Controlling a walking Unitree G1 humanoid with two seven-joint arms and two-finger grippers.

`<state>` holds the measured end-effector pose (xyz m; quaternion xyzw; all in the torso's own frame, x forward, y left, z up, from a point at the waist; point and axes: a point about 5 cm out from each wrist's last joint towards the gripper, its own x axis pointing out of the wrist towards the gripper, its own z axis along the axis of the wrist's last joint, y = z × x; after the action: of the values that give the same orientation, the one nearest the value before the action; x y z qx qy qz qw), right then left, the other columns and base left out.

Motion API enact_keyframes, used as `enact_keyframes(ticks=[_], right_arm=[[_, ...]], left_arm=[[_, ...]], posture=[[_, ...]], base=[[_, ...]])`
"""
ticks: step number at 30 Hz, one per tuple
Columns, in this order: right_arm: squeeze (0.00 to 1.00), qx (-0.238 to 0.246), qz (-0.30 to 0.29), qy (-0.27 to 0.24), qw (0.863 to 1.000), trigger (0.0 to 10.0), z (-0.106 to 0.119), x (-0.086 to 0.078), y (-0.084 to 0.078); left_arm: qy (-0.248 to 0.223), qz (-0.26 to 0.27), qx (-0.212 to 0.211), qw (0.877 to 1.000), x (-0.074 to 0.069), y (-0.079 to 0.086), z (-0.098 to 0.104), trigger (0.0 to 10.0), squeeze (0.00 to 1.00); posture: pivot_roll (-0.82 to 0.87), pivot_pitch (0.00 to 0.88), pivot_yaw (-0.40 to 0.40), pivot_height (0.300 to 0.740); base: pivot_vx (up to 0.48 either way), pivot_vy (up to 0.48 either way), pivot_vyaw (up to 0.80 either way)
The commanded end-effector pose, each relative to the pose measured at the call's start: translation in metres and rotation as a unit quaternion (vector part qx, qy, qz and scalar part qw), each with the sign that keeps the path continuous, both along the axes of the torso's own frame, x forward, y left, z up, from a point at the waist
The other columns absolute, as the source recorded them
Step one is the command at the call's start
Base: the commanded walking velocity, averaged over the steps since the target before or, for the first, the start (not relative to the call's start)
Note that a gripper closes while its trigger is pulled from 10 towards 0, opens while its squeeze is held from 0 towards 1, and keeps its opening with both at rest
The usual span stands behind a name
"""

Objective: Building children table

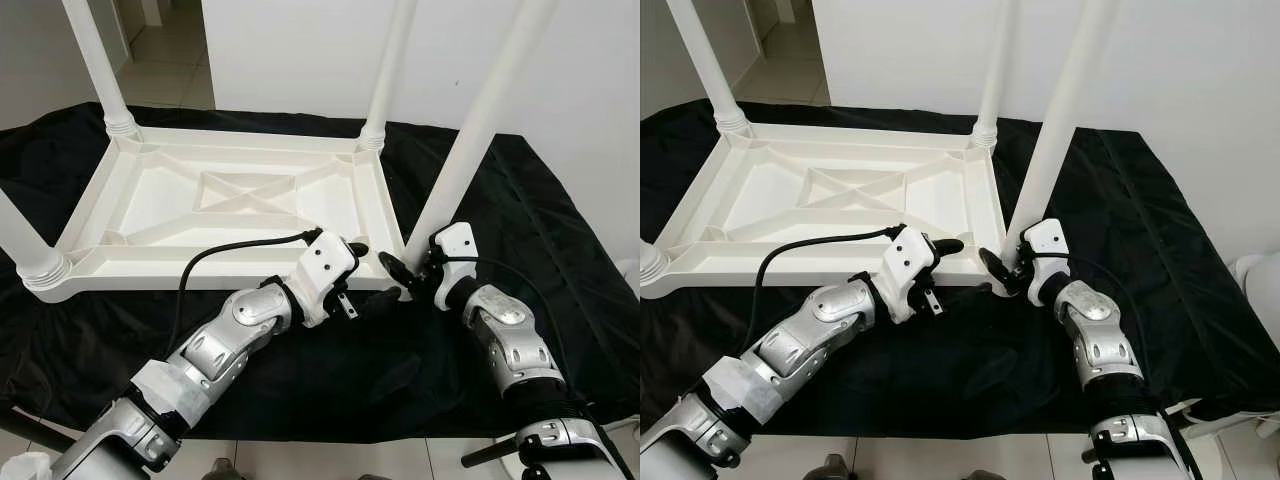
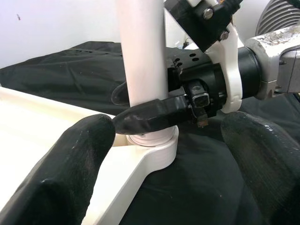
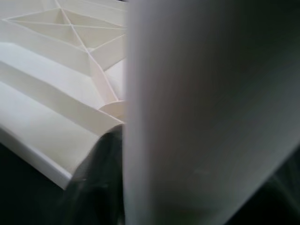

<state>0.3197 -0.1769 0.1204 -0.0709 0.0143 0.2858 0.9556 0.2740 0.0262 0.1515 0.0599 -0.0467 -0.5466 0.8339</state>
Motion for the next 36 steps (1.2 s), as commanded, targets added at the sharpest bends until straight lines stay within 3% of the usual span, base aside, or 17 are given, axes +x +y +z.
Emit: enact_keyframes(ticks=[1, 8, 9, 21, 26, 30, 32, 33, 34, 36], right_arm=[[0.00, -0.005, 0.015, 0.025, 1.000, 0.0, -0.012, -0.004, 0.001], [0.00, -0.006, 0.005, 0.030, 1.000, 0.0, -0.016, -0.006, -0.002], [0.00, 0.001, -0.019, 0.030, 0.999, 10.0, -0.016, -0.004, -0.006], [0.00, 0.027, -0.139, 0.020, 0.990, 10.0, -0.009, -0.001, -0.012], [0.00, 0.081, -0.250, 0.023, 0.965, 10.0, -0.005, -0.005, 0.000], [0.00, 0.087, -0.303, 0.025, 0.949, 10.0, -0.006, -0.007, 0.008], [0.00, 0.108, -0.352, 0.032, 0.929, 10.0, -0.005, -0.008, 0.017], [0.00, 0.108, -0.352, 0.032, 0.929, 10.0, -0.005, -0.008, 0.017], [0.00, 0.115, -0.371, 0.032, 0.921, 10.0, -0.005, -0.009, 0.022], [0.00, 0.115, -0.371, 0.032, 0.921, 10.0, -0.005, -0.009, 0.022]], left_arm=[[0.006, -0.118, 0.019, 0.993, -0.011, -0.004, -0.001, 10.0, 0.00], [0.007, -0.119, 0.019, 0.993, -0.012, -0.004, -0.002, 10.0, 0.00], [0.007, -0.121, 0.020, 0.992, -0.011, -0.004, -0.002, 10.0, 0.00], [0.008, -0.123, 0.020, 0.992, -0.012, -0.004, -0.003, 10.0, 0.00], [0.009, -0.126, 0.018, 0.992, -0.014, -0.006, -0.004, 10.0, 0.00], [0.009, -0.128, 0.018, 0.992, -0.014, -0.007, -0.004, 10.0, 0.00], [0.007, -0.129, 0.019, 0.991, -0.014, -0.007, -0.004, 10.0, 0.00], [0.007, -0.129, 0.019, 0.991, -0.014, -0.007, -0.004, 10.0, 0.00], [0.007, -0.129, 0.019, 0.991, -0.014, -0.007, -0.004, 10.0, 0.00], [0.007, -0.129, 0.019, 0.991, -0.014, -0.007, -0.004, 10.0, 0.00]], posture=[[0.03, 0.000, -0.048, 0.740], [0.02, 0.000, -0.045, 0.740], [0.02, 0.000, -0.041, 0.740], [0.02, 0.000, -0.049, 0.740], [0.01, 0.000, -0.056, 0.740], [0.01, 0.000, -0.057, 0.740], [0.01, 0.000, -0.057, 0.740], [0.01, 0.000, -0.057, 0.740], [0.02, 0.000, -0.060, 0.740], [0.02, 0.000, -0.060, 0.740]], base=[[0.000, 0.000, 0.00], [0.000, 0.000, 0.00], [0.000, 0.000, 0.00], [0.000, 0.000, 0.00], [0.000, 0.000, 0.00], [0.000, 0.000, 0.00], [0.000, 0.000, 0.00], [0.000, 0.000, 0.00], [0.000, 0.000, 0.00], [0.000, 0.000, 0.00]])
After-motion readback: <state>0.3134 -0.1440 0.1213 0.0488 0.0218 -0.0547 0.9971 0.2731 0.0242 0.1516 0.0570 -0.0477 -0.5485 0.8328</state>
